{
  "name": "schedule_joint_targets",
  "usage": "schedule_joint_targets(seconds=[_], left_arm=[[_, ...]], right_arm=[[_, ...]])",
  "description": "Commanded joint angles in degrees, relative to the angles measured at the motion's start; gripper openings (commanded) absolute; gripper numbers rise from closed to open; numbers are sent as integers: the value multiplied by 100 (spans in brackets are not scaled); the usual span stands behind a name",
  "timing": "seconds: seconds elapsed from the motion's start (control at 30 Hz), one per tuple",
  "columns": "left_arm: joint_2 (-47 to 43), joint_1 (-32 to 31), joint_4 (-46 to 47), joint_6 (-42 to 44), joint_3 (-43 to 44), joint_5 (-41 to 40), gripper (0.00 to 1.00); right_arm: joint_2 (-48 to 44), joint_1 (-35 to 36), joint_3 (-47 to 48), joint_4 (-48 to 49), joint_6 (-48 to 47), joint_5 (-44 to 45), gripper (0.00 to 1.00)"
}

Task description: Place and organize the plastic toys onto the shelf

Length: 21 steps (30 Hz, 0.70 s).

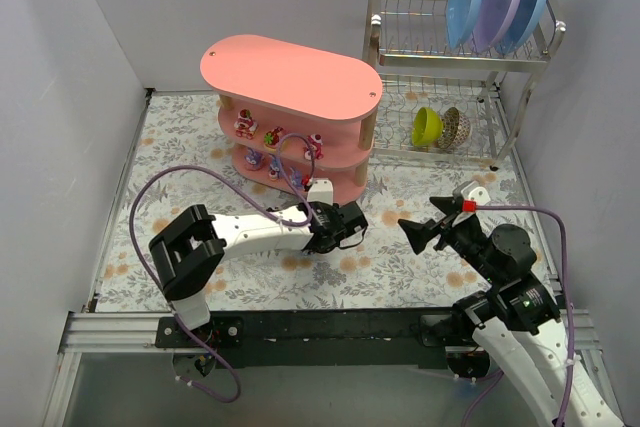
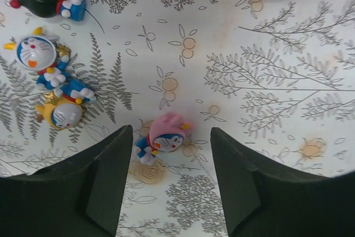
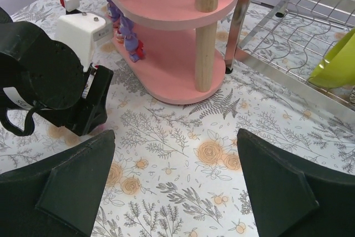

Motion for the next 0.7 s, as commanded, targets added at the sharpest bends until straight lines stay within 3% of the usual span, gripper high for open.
schedule_joint_targets(seconds=[0.0,0.3,0.67], left_arm=[[204,-50,-274,852,317,-336,58],[714,-278,-282,1679,581,-344,56],[1277,-384,-669,1864,950,-529,47]], right_arm=[[-208,24,-56,290,16,348,98],[-507,16,-135,325,25,770,98],[-613,16,-162,343,42,797,98]])
